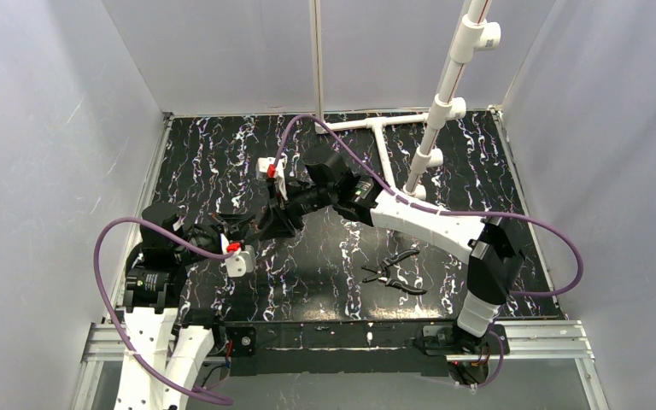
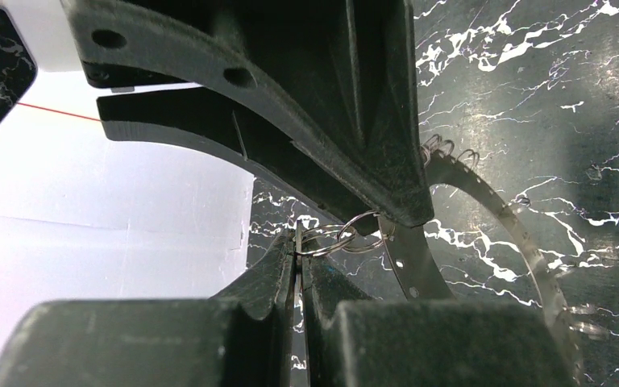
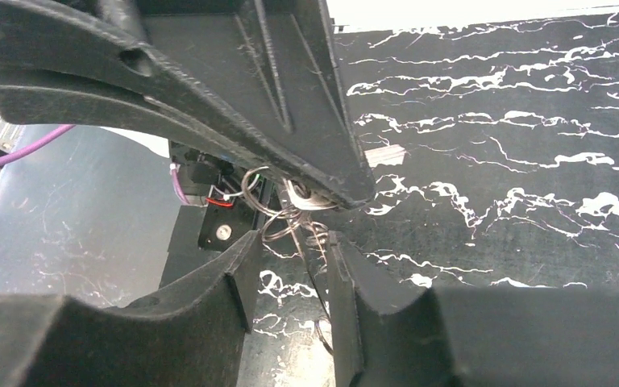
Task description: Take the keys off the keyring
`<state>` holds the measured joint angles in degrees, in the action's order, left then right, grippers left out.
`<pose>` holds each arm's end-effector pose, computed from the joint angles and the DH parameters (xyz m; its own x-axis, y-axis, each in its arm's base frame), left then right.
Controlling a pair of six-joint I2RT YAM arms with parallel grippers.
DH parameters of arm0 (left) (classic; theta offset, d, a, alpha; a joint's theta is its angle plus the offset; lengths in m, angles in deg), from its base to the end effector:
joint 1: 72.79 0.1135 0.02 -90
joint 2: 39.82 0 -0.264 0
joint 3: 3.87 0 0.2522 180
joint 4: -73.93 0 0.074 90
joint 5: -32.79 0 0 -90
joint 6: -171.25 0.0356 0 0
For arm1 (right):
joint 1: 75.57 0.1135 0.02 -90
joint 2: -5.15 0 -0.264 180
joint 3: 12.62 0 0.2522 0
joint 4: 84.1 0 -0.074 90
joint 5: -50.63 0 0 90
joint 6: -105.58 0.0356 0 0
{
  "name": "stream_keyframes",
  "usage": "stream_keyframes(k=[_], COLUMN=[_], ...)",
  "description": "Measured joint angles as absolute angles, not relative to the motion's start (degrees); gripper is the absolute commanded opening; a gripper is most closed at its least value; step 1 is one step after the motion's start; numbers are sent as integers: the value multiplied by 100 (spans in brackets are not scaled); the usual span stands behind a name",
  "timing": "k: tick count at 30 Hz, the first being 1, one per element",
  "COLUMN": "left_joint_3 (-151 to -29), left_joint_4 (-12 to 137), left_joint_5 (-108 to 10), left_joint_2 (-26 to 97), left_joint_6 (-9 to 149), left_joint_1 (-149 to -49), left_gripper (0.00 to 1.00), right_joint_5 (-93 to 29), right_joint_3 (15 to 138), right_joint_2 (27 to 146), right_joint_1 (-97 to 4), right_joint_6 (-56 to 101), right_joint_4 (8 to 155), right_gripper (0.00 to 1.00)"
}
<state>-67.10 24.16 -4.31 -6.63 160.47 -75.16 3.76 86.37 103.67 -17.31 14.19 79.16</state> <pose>0.1060 -0.0328 0.3520 0.6983 0.5642 -0.4406 0.4763 0.0932 0.8743 0.1936 0.3592 0.3486 -0.1239 -0.2340 -0.9643 -0.9692 -0.1799 0.1682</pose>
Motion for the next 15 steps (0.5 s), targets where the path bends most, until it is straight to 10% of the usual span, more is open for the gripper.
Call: stream_keyframes(k=[9, 15], left_joint_3=[-6721, -6821], left_joint_4=[2407, 2326], left_joint_5=[-544, -651], left_joint_2=[-652, -545], left_joint_6=[15975, 15894], left_joint_1=[-7516, -7516], left_gripper=[0, 0], right_joint_5=[206, 131], right_joint_3=[8659, 8659], right_joint_2=[10428, 10428], right_joint_1=[-1731, -1731], right_joint_6=[1447, 1371], right_joint_4=[7898, 7883], right_gripper=[4, 1])
